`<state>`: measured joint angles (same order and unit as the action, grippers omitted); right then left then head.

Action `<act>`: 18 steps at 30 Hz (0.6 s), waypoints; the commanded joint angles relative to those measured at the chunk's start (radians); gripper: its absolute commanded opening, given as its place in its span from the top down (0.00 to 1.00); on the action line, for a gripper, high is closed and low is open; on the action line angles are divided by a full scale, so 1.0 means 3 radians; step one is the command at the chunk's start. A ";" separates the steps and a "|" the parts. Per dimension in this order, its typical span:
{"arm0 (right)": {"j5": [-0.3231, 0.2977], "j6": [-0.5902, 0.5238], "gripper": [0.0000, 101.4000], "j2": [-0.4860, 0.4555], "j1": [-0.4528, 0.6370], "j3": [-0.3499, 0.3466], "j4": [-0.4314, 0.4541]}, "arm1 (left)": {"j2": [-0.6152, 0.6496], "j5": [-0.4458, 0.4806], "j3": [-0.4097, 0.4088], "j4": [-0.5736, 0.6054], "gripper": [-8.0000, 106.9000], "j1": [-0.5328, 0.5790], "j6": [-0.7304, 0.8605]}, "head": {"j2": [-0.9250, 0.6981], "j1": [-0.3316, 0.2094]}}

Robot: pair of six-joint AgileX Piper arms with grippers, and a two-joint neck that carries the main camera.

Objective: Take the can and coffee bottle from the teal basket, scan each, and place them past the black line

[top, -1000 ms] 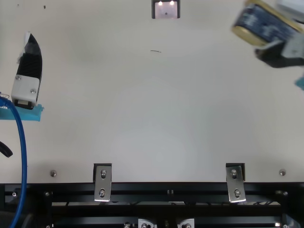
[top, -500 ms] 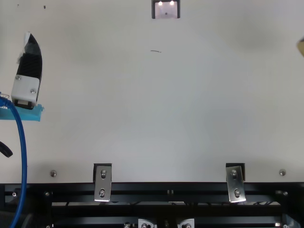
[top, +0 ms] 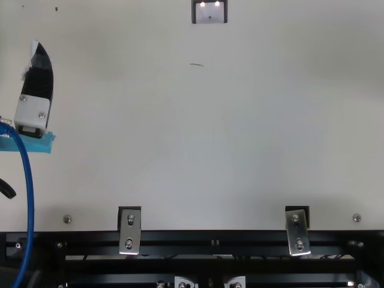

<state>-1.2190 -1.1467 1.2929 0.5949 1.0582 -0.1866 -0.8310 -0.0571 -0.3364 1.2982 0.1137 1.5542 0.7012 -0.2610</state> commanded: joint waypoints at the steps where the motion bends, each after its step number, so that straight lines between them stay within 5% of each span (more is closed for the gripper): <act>1: -0.0003 -0.0143 1.00 0.0035 0.0418 -0.0013 0.0053 | 0.0000 0.0000 0.0000 0.0000 0.15 0.0000 0.0000 | 0.0072 -0.0095; 10: -0.0003 -0.0613 1.00 0.0264 0.1225 0.0031 0.0230 | 0.0000 0.0000 0.0000 0.0000 0.15 0.0000 0.0000 | 0.0072 -0.0095; 18: -0.0003 -0.0883 1.00 0.0436 0.1547 0.0070 0.0266 | 0.0000 0.0000 0.0000 0.0000 0.15 0.0000 0.0000 | 0.0072 -0.0095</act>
<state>-1.2169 -1.4012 1.4193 1.0529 1.0788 -0.1088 -0.8310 -0.0571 -0.3364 1.2982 0.1137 1.5542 0.6961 -0.2559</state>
